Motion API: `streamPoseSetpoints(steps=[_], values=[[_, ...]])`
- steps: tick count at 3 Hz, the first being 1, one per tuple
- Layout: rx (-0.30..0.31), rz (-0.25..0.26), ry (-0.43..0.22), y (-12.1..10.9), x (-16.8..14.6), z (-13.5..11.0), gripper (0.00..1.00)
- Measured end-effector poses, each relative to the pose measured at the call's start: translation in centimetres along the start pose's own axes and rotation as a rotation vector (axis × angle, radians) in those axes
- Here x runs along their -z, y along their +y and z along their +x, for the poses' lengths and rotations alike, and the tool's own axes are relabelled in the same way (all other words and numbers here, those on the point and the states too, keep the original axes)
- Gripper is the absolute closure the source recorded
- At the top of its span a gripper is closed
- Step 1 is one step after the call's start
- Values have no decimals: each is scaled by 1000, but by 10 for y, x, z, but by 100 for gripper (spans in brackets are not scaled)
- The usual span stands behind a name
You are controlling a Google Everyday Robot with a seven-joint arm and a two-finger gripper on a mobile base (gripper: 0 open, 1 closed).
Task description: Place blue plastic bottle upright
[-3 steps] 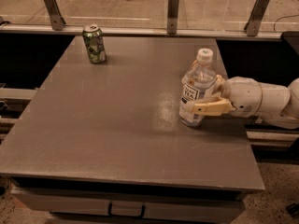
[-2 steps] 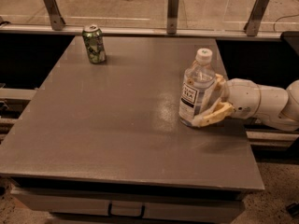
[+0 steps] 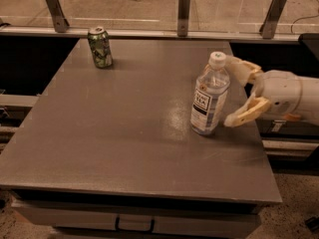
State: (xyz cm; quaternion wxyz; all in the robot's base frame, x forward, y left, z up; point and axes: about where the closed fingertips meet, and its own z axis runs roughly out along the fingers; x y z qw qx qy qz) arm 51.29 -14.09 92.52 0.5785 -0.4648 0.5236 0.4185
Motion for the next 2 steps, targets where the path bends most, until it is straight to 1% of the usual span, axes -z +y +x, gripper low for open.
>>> streamPoseSetpoints(steps=[1, 2], values=[[89, 101, 197, -19, 53, -56, 0], [253, 258, 400, -22, 106, -150, 0]])
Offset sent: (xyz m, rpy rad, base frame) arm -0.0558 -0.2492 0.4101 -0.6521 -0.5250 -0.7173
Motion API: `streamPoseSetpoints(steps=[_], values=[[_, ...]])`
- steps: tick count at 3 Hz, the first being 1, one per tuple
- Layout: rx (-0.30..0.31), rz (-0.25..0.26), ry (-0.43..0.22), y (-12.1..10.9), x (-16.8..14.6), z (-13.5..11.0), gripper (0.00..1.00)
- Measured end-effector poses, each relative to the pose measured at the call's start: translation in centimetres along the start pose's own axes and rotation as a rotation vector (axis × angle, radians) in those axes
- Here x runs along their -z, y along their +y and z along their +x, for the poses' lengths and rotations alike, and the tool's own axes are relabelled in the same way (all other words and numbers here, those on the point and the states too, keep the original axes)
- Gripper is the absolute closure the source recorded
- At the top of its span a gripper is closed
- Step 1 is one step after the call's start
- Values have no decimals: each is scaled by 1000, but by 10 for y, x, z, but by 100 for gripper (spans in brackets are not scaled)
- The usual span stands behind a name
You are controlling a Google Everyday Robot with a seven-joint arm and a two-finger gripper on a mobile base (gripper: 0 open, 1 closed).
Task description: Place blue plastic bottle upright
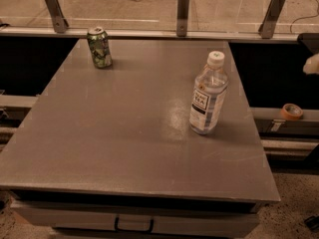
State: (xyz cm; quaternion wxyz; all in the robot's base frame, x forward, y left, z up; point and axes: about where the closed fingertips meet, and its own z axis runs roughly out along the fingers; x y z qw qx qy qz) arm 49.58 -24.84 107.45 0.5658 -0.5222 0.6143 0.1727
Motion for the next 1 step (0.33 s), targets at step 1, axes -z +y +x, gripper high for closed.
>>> streamPoseSetpoints(steps=[1], values=[[47, 95, 32, -21, 40, -16, 0]])
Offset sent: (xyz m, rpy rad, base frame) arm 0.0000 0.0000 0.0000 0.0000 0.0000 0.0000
